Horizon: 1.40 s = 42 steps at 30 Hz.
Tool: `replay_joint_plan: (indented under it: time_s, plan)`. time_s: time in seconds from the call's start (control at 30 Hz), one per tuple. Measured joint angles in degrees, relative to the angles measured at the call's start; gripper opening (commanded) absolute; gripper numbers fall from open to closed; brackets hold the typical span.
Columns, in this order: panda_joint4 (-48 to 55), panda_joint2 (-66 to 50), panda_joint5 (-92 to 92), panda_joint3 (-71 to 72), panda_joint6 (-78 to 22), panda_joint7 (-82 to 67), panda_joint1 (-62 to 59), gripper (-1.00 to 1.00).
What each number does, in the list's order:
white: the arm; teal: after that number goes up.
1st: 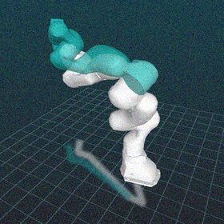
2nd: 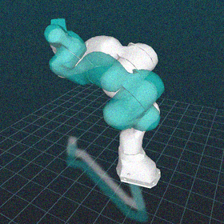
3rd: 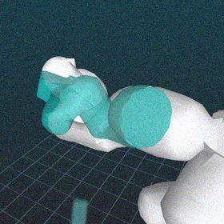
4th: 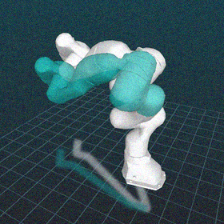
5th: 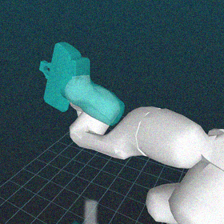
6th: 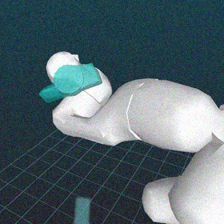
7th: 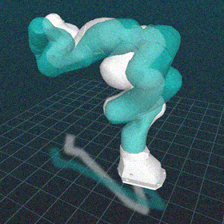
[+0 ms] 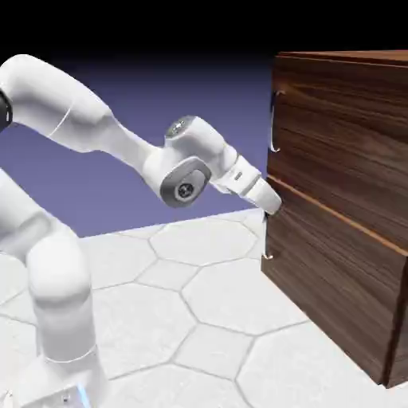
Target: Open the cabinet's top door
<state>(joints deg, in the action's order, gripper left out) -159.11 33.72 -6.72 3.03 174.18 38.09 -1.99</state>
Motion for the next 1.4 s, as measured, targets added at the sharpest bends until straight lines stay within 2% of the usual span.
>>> replay_joint_plan:
  time_s: [1.4]
  plan:
    - [29.37,16.50,-104.67,47.22,2.65,-67.96,-41.61,0.00]
